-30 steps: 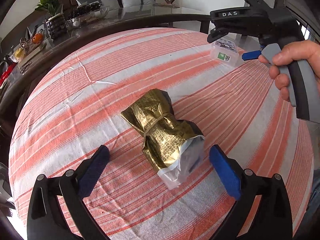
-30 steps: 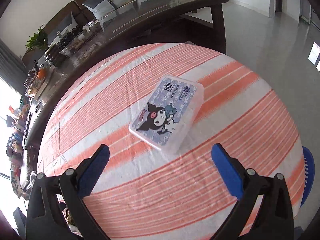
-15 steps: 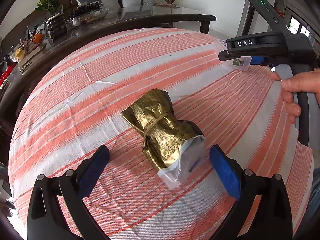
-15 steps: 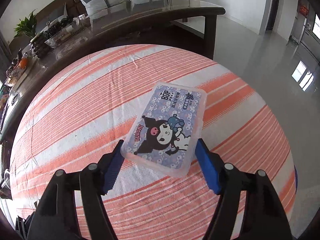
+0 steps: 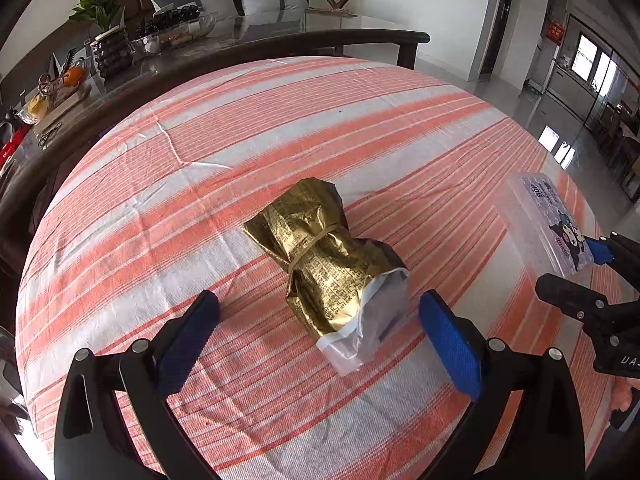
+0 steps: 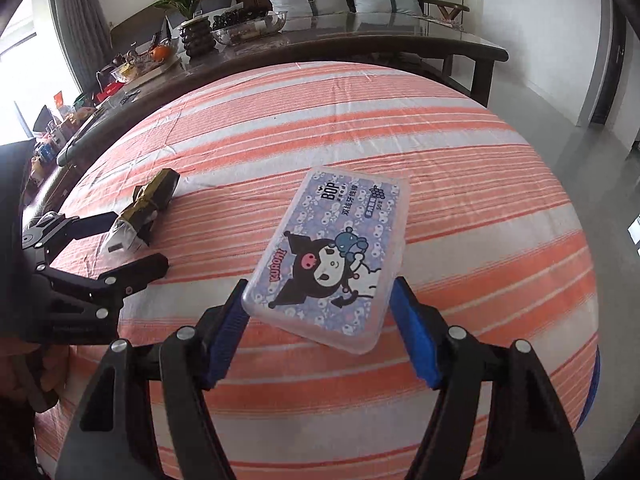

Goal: Collect trash
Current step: 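Grasp the gold foil bag with the left gripper while the right gripper holds the box, then carry the gold bag and clear box over the blue wastebasket and open both grippers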

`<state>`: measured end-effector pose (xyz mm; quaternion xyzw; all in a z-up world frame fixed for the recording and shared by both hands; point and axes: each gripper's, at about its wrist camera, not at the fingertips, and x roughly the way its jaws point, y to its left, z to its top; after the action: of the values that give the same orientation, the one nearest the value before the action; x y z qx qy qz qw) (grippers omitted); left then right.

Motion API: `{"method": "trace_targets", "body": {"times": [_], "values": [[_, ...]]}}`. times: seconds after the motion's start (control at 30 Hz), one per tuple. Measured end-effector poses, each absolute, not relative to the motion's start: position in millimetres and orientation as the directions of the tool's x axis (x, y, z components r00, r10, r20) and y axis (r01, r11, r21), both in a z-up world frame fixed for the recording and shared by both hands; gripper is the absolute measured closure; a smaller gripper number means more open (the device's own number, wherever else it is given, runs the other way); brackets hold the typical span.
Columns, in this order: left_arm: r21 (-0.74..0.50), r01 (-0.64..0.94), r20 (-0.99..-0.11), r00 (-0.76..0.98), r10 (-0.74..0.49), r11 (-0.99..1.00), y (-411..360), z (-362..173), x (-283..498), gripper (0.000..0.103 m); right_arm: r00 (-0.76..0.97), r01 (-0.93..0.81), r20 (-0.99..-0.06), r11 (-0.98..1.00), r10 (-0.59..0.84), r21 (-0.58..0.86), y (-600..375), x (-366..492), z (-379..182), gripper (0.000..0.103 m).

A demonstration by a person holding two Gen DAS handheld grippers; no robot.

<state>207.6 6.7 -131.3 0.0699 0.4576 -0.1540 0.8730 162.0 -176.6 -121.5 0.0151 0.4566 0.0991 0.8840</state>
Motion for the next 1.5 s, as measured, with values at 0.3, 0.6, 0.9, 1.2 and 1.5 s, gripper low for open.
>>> {"method": "trace_targets", "body": {"times": [0.3,0.6,0.9,1.2,1.5], "values": [[-0.067,0.355,-0.821,0.512,-0.254,0.932,56.7,-123.4,175.4,0.005,0.509,-0.211,-0.836,0.971,0.205,0.11,-193.1,129.9,-118.5,0.033],[-0.152,0.314,-0.816,0.495,-0.299,0.937,19.8,-105.0,206.7,0.005,0.438,-0.088,-0.862,0.966,0.255,0.242,-208.9,138.6,-100.7,0.018],[-0.061,0.288,-0.862,0.467,-0.196,0.956,2.1,-120.3,230.6,0.041,0.369,-0.087,-0.919,0.989,0.14,0.116,-183.7,164.5,-105.8,0.036],[-0.155,0.406,-0.814,0.464,-0.349,0.901,-6.9,-109.3,195.3,0.061,0.414,-0.107,-0.88,0.972,0.233,0.207,-208.1,134.8,-90.7,0.039],[-0.202,0.588,-0.792,0.372,-0.484,0.783,-92.3,-94.4,146.8,0.061,0.468,-0.042,-0.828,0.943,0.31,0.329,-272.4,105.4,-77.0,0.039]]}}
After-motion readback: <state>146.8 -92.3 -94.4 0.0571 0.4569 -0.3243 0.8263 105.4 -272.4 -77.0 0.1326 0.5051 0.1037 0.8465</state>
